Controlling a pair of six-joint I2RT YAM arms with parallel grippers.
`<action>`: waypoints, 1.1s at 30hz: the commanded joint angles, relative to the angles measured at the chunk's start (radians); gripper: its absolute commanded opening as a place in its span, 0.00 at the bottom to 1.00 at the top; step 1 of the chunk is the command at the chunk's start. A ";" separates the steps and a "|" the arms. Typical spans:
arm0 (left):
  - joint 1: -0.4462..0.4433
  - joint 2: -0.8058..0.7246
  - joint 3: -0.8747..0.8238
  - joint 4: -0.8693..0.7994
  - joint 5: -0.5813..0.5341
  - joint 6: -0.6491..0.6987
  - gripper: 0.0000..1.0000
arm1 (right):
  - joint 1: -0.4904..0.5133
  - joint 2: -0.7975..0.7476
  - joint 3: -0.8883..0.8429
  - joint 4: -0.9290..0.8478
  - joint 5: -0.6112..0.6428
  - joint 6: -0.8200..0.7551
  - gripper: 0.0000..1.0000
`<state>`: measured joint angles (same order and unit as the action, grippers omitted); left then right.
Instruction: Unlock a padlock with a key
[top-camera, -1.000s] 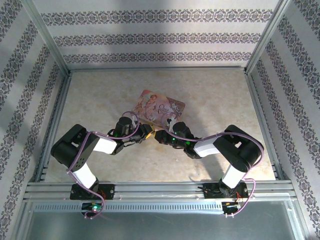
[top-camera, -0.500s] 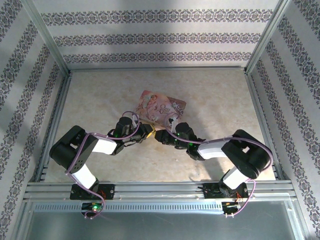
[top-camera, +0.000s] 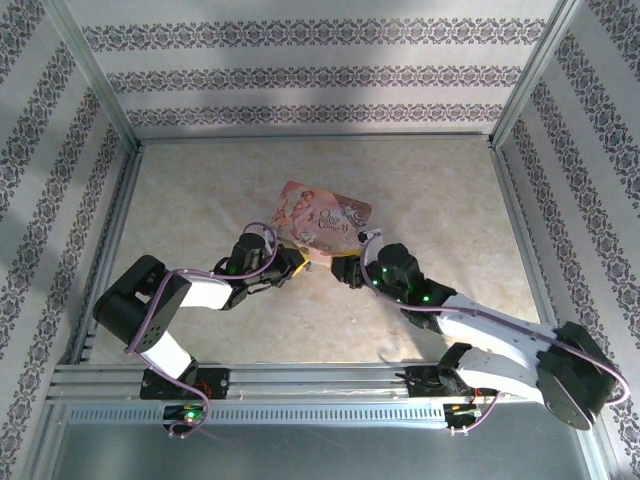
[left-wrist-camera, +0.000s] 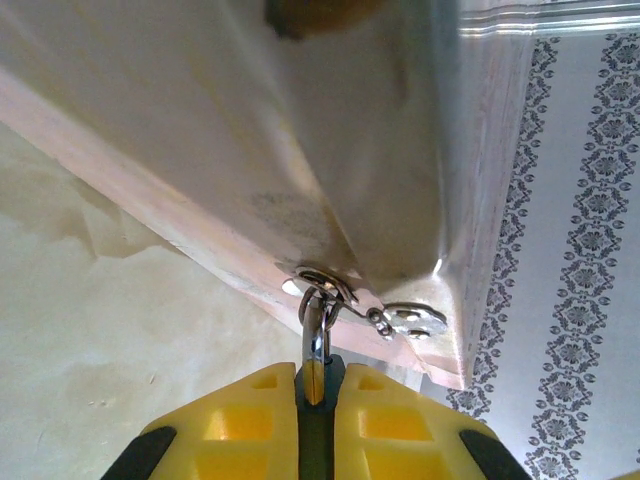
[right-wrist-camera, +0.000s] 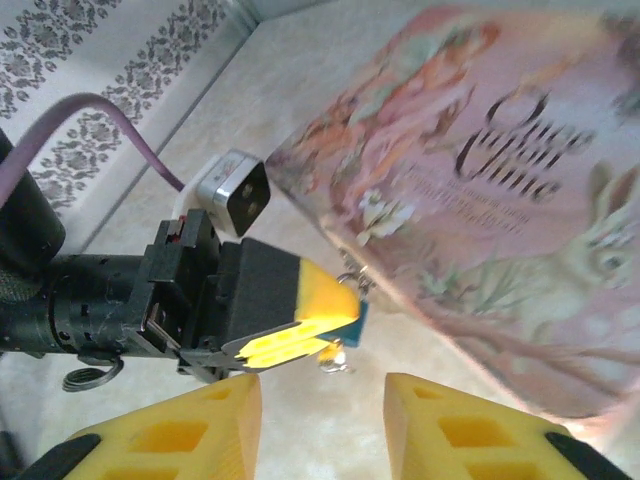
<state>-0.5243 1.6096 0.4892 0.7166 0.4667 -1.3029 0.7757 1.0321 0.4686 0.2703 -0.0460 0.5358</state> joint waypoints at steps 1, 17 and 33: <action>-0.016 -0.036 0.046 0.011 0.002 0.011 0.06 | 0.013 -0.091 0.031 -0.117 0.106 -0.187 0.42; -0.018 -0.050 0.063 -0.018 0.001 0.009 0.06 | 0.016 -0.286 0.035 -0.262 0.243 -0.715 0.89; -0.022 -0.062 0.072 -0.037 -0.002 -0.010 0.05 | 0.023 -0.370 -0.043 -0.172 0.119 -1.010 0.98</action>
<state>-0.5247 1.5845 0.5289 0.6548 0.4664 -1.3037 0.7807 0.6720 0.4408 0.0681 0.1204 -0.4171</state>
